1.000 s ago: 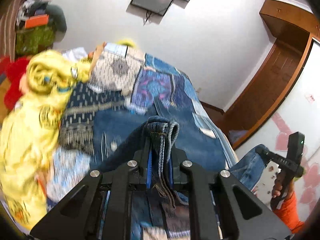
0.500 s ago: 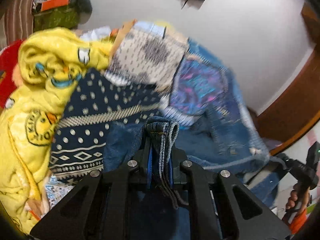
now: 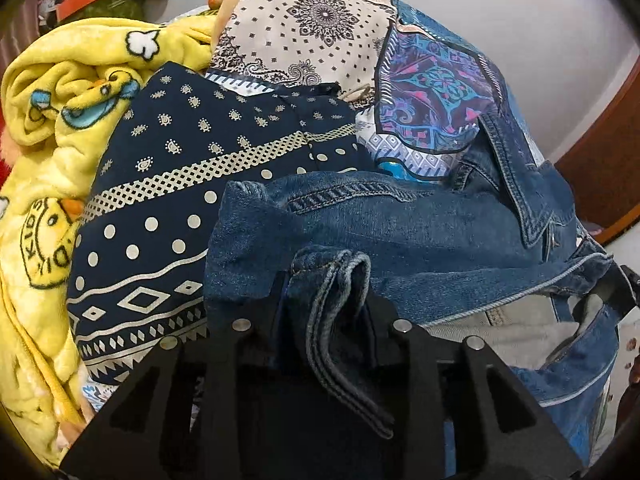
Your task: Fold large clothes
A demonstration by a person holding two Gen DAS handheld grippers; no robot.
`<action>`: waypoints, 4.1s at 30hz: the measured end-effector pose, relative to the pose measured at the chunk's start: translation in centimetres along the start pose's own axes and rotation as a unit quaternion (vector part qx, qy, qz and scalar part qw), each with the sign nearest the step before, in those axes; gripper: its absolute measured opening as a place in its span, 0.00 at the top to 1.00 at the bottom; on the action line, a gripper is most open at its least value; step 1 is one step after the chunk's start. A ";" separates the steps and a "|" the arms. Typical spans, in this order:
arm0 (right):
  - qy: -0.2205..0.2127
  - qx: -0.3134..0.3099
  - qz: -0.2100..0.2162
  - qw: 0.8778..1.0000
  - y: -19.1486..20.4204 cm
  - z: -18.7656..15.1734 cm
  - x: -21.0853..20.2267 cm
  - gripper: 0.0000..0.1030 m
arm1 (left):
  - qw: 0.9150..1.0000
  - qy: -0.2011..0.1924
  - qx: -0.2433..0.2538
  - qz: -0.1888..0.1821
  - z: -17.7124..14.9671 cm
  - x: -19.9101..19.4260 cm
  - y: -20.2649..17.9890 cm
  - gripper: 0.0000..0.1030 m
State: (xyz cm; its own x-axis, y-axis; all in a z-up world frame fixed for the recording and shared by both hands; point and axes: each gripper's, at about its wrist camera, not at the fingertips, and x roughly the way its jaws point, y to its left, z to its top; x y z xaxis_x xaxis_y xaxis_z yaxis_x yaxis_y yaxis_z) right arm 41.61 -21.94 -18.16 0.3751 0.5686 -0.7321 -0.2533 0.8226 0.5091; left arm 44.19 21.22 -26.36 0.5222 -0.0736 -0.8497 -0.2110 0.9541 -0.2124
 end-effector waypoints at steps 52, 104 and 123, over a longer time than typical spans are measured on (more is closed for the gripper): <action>-0.046 -0.094 -0.144 0.984 7.8 1.8 3.9 0.51 | 0.997 -0.048 0.022 0.063 6.2 -3.0 -2.9 0.57; 0.004 -0.073 -0.243 0.967 0.8 -12.2 -5.1 0.22 | 0.996 -0.018 -0.077 0.028 -14.7 -11.5 5.0 0.23; 0.014 -0.176 -0.169 0.970 10.6 -10.1 1.8 0.18 | 0.934 0.024 -0.272 -0.230 -13.0 -2.8 4.7 0.23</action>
State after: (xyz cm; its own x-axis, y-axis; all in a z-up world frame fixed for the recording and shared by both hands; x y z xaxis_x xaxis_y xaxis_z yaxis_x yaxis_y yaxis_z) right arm 30.59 -12.17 -18.64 0.4668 0.2628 -0.8444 -0.4107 0.9100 0.0562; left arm 30.95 22.14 -31.26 0.6270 -0.4649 -0.6251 -0.3686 0.5299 -0.7637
